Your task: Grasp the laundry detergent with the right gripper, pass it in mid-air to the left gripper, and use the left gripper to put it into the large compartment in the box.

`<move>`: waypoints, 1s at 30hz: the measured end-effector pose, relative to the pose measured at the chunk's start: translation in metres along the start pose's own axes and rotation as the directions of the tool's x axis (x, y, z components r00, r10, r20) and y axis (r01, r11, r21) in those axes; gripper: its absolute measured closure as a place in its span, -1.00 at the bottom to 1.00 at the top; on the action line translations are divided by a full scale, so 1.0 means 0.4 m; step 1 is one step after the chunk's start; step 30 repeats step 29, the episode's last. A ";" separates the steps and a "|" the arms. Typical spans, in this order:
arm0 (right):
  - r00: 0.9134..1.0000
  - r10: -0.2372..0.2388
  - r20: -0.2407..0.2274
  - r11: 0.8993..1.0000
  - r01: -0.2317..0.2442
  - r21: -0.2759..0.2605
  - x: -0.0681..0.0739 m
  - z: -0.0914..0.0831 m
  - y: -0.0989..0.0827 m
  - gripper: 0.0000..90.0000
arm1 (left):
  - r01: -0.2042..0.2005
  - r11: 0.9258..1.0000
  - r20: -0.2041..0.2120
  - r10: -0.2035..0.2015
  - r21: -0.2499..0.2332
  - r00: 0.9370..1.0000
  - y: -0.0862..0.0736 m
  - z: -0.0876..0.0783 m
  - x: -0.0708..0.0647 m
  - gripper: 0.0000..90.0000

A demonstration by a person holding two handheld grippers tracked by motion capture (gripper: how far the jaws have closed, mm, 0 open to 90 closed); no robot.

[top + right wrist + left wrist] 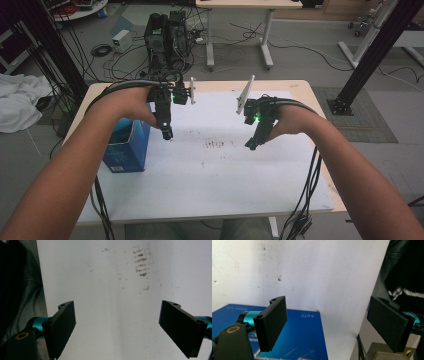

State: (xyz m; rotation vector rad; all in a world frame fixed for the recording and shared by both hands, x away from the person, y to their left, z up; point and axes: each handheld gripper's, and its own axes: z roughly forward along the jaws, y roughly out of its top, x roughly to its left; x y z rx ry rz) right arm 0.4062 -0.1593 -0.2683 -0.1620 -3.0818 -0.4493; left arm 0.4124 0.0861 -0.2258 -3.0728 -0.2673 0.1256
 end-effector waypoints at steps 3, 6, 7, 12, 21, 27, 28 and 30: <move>1.000 0.004 -0.002 1.000 -0.004 -0.003 -0.001 -0.002 0.003 -0.71 | 0.006 1.000 0.013 -0.006 0.000 1.000 0.003 0.009 0.002 -0.63; 1.000 0.012 -0.002 1.000 -0.012 0.001 0.002 -0.001 0.006 -0.71 | 0.000 1.000 0.010 0.000 -0.008 1.000 0.002 0.011 0.001 -0.63; 1.000 -0.004 0.003 1.000 0.004 0.003 0.000 0.000 0.006 -0.71 | -0.004 1.000 0.007 0.004 -0.011 1.000 0.000 0.013 -0.001 -0.63; 1.000 0.006 0.009 1.000 -0.006 0.006 0.003 0.000 0.010 -0.71 | -0.002 1.000 0.020 0.002 -0.013 1.000 -0.001 0.012 -0.004 -0.63; 1.000 0.012 0.007 1.000 -0.012 -0.005 0.003 -0.004 0.008 -0.71 | 0.002 1.000 0.016 -0.001 -0.015 1.000 0.002 0.009 -0.002 -0.63; 1.000 0.002 0.009 1.000 -0.002 -0.004 0.001 -0.007 0.006 -0.71 | 0.005 1.000 0.017 -0.005 -0.013 1.000 0.007 0.007 -0.001 -0.63; 1.000 0.006 0.012 1.000 -0.006 -0.010 0.002 -0.008 0.005 -0.71 | 0.003 1.000 0.022 -0.003 -0.012 1.000 0.007 0.007 -0.001 -0.63; 1.000 0.002 0.006 1.000 -0.002 -0.010 0.001 -0.009 0.004 -0.71 | 0.003 1.000 0.016 -0.003 -0.013 1.000 0.007 0.007 -0.001 -0.63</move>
